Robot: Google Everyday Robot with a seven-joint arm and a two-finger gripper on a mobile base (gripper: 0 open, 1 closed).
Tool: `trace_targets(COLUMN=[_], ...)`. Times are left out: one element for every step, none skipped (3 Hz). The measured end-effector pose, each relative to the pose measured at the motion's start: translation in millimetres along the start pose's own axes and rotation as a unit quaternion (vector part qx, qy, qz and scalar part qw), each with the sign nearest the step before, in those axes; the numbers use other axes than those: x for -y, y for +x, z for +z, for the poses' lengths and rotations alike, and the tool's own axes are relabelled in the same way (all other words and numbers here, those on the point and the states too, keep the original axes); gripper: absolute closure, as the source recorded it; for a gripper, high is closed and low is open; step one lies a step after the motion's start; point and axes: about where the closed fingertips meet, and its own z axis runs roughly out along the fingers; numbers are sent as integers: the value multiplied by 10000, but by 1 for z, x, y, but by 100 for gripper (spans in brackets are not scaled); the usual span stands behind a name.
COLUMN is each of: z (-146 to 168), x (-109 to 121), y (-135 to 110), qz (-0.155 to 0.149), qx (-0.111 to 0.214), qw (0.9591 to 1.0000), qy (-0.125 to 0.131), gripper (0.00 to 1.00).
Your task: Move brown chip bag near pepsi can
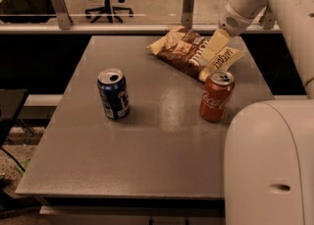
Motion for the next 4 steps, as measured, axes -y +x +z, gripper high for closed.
trace_targets(z=[9, 12, 12, 9], x=[-5, -8, -14, -27], y=[-3, -5, -14, -32], qz=[-5, -16, -168, -495], qx=[-69, -74, -128, -137], qw=[9999, 9999, 9997, 9986], qy=[-103, -154, -142, -131], gripper=[19, 41, 65, 88])
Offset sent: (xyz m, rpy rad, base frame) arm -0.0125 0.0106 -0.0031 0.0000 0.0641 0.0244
